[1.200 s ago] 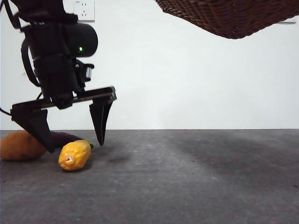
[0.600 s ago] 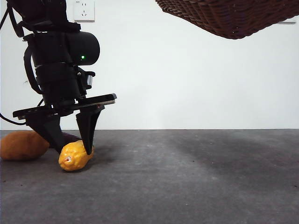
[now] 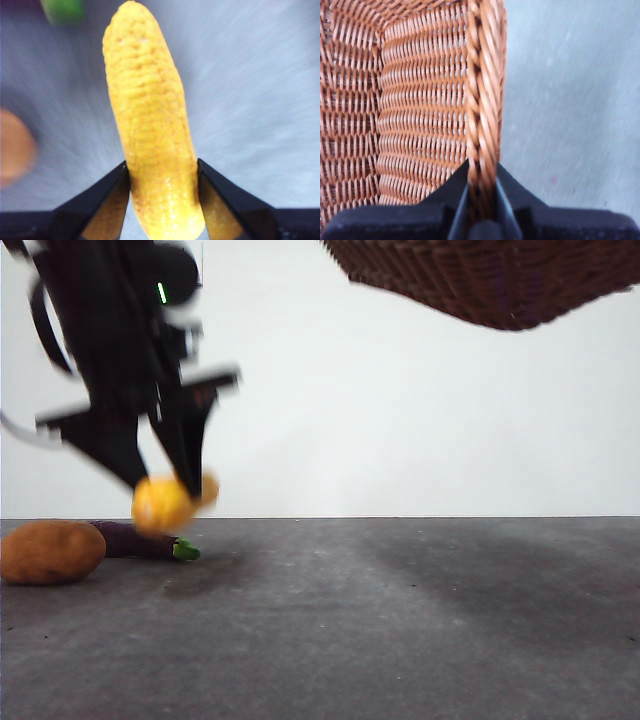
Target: Help me put the vegetables on the table into the basket
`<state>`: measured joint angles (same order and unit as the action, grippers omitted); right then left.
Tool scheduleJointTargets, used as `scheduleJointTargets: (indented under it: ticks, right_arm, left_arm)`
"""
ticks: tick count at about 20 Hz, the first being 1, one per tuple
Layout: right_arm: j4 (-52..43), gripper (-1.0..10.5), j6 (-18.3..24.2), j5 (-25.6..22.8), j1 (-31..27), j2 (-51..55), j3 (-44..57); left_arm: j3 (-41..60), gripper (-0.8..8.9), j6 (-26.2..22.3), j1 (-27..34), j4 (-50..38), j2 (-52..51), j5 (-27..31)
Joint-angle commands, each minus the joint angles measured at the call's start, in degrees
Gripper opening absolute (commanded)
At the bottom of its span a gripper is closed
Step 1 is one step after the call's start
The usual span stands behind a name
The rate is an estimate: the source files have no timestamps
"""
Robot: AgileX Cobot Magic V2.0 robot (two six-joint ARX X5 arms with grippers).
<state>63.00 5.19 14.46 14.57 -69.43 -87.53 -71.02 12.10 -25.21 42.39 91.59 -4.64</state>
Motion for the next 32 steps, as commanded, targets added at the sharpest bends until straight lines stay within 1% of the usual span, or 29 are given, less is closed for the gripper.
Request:
scheduleJointTargets:
  ticks: [1,3,6,8,11,12,15,18,22,24,26,27,28,29,30,32]
  right_arm:
    - [-0.9,-0.1,-0.4,0.5,0.1,-2.0,1.3]
    - [-2.0,-0.1,-1.0,1.1,0.1,-3.4,3.3]
    - [-6.9,-0.1,-3.8,4.4,0.1,-4.2,9.9]
    - [-10.4,-0.1,-5.3,5.8,0.1,-4.2,14.8]
    - [-16.1,-0.1,-8.5,7.7,1.4,-4.2,21.4]
    - [-18.2,-0.1,-9.7,8.0,2.1,-4.2,23.6]
    - [-21.0,-0.1,-11.1,8.1,5.0,-4.3,27.5]
    - [-21.5,-0.1,-11.6,8.1,7.7,-4.3,27.7]
    - [-21.7,-0.1,-11.9,8.0,8.6,-4.3,27.7]
    - [-21.7,-0.1,-11.9,8.1,8.6,-4.3,27.7]
    - [-21.7,-0.1,-11.8,8.1,8.6,-4.3,27.7]
    - [-21.7,-0.1,-11.7,8.1,8.6,-4.3,27.7]
    - [-21.7,-0.1,-11.6,8.1,8.6,-4.3,27.7]
    - [-21.8,-0.1,-11.6,8.1,8.6,-4.3,27.7]
    - [-21.9,-0.1,-11.6,8.1,8.6,-4.3,27.7]
    - [-22.0,-0.1,-11.6,8.1,8.7,-4.3,27.7]
  left_arm:
    - [0.2,-0.08,-4.6,-0.4,-0.4,-9.1,0.1]
    - [0.2,-0.08,-7.2,-1.5,0.4,-17.4,0.1]
    - [0.2,-0.08,-9.5,-3.9,3.9,-27.5,0.1]
    - [0.2,-0.08,-10.1,-6.3,6.2,-32.0,-0.3]
    - [0.2,-0.08,-10.5,-12.1,8.0,-33.9,-0.3]
    - [0.4,-0.08,-11.1,-15.1,8.2,-33.4,-0.2]
    - [0.9,-0.08,-12.9,-24.2,6.7,-28.7,0.2]
    - [0.9,-0.08,-14.9,-30.0,2.9,-20.6,0.2]
    - [0.9,-0.08,-19.6,-33.9,2.8,-9.7,-0.3]
    - [0.9,-0.04,-19.6,-34.5,2.3,-6.2,-0.5]
    - [0.9,0.12,-19.6,-34.4,2.2,-4.2,-3.2]
    - [0.9,0.95,-19.6,-34.4,2.0,-4.2,-4.1]
    - [0.9,2.43,-19.6,-34.4,1.4,-4.2,-4.8]
    - [0.9,4.22,-19.4,-34.4,1.2,-4.2,-4.9]
    - [0.9,5.2,-19.4,-34.3,1.2,-4.2,-4.8]
    - [0.9,5.32,-19.4,-34.3,1.2,-4.2,-5.0]
